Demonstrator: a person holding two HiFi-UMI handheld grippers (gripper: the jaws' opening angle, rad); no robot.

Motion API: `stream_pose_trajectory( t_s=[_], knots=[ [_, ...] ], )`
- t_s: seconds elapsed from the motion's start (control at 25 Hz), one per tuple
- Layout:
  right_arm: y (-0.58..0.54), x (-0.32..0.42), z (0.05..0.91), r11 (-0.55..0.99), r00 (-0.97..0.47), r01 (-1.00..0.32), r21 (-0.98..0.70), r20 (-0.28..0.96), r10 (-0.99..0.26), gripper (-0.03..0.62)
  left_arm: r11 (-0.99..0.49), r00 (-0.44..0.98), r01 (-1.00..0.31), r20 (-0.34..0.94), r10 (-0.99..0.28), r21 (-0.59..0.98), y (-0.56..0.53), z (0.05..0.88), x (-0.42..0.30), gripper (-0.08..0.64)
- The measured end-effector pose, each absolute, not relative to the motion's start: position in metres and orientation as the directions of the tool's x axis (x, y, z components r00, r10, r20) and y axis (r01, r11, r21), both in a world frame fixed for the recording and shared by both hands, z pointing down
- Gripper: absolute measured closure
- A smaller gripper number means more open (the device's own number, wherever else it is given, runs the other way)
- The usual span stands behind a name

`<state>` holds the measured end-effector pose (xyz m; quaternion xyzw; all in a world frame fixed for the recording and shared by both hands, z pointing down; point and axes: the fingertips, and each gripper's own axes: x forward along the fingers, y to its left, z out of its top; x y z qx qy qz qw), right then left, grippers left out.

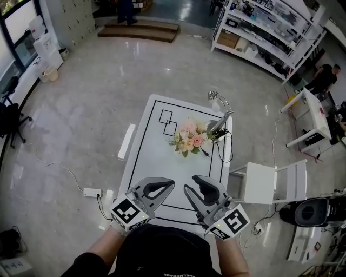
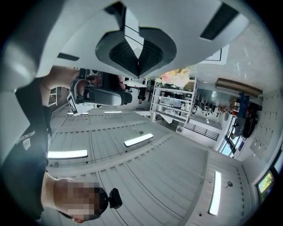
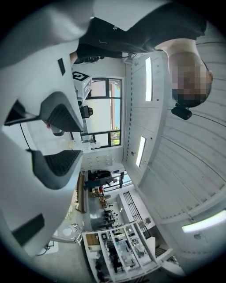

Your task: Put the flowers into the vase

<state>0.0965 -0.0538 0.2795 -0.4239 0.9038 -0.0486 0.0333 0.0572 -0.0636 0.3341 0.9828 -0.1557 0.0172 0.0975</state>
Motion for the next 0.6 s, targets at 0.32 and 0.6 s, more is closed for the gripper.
stream_pose_trajectory(
  t_s=[0.32, 0.6],
  knots=[
    [-0.0535, 0.0948, 0.2804, 0.636, -0.636, -0.769, -0.068, -0.015, -0.771, 0.495, -0.924, 0.946, -0.324, 0.062, -0.318, 0.204, -0.0710, 0.3364, 0.0524, 0.554],
    [-0.0563, 0.0961, 0.2817, 0.629, -0.630, -0.774, -0.078, -0.016, -0.777, 0.495, -0.921, 0.945, -0.327, 0.064, -0.321, 0.212, -0.0723, 0.3389, 0.0524, 0.554]
  ],
)
